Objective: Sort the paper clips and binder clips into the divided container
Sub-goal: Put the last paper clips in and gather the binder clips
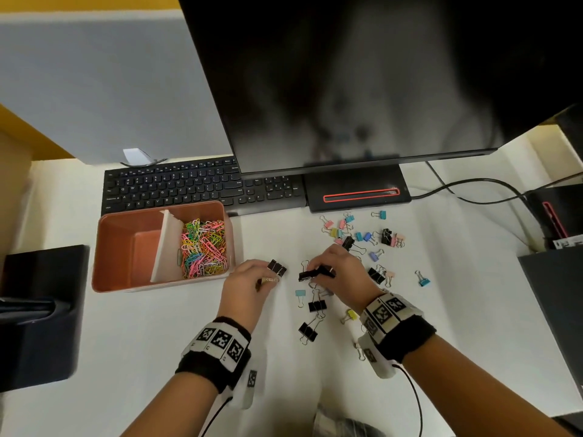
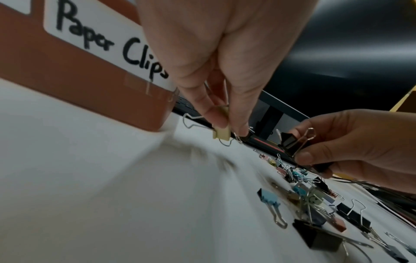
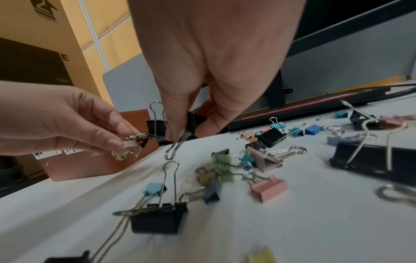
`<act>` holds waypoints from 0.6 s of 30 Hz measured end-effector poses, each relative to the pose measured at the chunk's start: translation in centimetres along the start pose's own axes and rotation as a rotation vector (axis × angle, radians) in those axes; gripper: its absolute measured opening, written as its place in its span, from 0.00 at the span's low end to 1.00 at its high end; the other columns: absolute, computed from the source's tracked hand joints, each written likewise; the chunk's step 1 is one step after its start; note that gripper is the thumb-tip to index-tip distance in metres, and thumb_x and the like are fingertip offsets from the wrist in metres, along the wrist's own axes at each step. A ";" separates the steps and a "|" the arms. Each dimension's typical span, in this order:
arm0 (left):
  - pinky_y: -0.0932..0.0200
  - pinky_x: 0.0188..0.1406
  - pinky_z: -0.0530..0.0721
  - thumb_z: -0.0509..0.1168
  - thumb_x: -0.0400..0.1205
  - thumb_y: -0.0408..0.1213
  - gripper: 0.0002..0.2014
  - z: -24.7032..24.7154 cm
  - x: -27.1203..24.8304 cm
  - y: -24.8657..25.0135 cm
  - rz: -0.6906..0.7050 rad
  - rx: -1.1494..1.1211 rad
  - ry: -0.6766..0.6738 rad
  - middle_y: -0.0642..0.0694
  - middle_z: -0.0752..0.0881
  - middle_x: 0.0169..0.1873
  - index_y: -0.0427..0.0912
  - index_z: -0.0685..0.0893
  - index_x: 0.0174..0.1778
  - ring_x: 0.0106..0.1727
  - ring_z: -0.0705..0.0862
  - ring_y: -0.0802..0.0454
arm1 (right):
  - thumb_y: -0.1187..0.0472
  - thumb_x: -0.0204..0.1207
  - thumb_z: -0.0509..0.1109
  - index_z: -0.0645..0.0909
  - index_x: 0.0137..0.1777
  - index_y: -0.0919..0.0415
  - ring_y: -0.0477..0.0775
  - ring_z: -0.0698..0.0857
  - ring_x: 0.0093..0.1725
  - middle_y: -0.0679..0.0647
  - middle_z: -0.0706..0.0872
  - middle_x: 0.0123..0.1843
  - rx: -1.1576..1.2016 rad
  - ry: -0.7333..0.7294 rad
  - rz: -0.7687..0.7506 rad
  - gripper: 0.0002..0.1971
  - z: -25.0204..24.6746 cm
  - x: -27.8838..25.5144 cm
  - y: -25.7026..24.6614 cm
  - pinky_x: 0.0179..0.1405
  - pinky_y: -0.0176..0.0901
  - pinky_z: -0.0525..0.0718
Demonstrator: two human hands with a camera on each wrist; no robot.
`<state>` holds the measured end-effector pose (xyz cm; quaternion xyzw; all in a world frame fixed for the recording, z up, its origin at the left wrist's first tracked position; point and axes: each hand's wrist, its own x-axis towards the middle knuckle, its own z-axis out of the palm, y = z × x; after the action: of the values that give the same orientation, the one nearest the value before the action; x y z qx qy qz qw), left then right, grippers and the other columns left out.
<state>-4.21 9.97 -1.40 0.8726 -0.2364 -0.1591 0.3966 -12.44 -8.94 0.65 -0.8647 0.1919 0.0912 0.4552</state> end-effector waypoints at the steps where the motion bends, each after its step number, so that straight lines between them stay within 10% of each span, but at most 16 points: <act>1: 0.69 0.43 0.77 0.75 0.70 0.27 0.06 0.0 0.0 -0.1 -0.027 -0.015 -0.008 0.50 0.86 0.45 0.41 0.90 0.39 0.38 0.80 0.55 | 0.67 0.70 0.75 0.86 0.48 0.57 0.47 0.81 0.38 0.45 0.75 0.43 0.001 0.003 0.008 0.08 0.0 -0.3 0.0 0.42 0.38 0.85; 7: 0.75 0.41 0.76 0.75 0.69 0.28 0.05 0.0 -0.4 0.0 -0.008 -0.001 -0.070 0.54 0.83 0.42 0.41 0.90 0.37 0.36 0.78 0.60 | 0.67 0.69 0.75 0.86 0.47 0.58 0.48 0.81 0.45 0.48 0.77 0.49 -0.062 0.026 0.016 0.08 0.6 -1.5 0.7 0.44 0.25 0.77; 12: 0.81 0.39 0.75 0.76 0.69 0.27 0.04 0.0 -0.3 0.1 -0.002 0.000 -0.080 0.52 0.82 0.42 0.39 0.89 0.36 0.36 0.77 0.68 | 0.69 0.71 0.74 0.86 0.48 0.61 0.39 0.78 0.47 0.53 0.65 0.77 -0.038 0.106 0.102 0.07 -0.2 -1.1 1.0 0.44 0.10 0.71; 18: 0.79 0.38 0.77 0.76 0.69 0.29 0.04 -0.1 0.0 0.2 0.019 0.038 -0.104 0.53 0.82 0.42 0.39 0.88 0.36 0.35 0.78 0.66 | 0.65 0.71 0.75 0.83 0.47 0.54 0.53 0.78 0.68 0.54 0.53 0.84 -0.111 0.030 0.257 0.07 -2.2 2.2 0.6 0.66 0.39 0.75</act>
<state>-4.20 9.86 -1.16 0.8682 -0.2683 -0.1959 0.3685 -10.73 -11.64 0.76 -0.8581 0.3025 0.1463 0.3881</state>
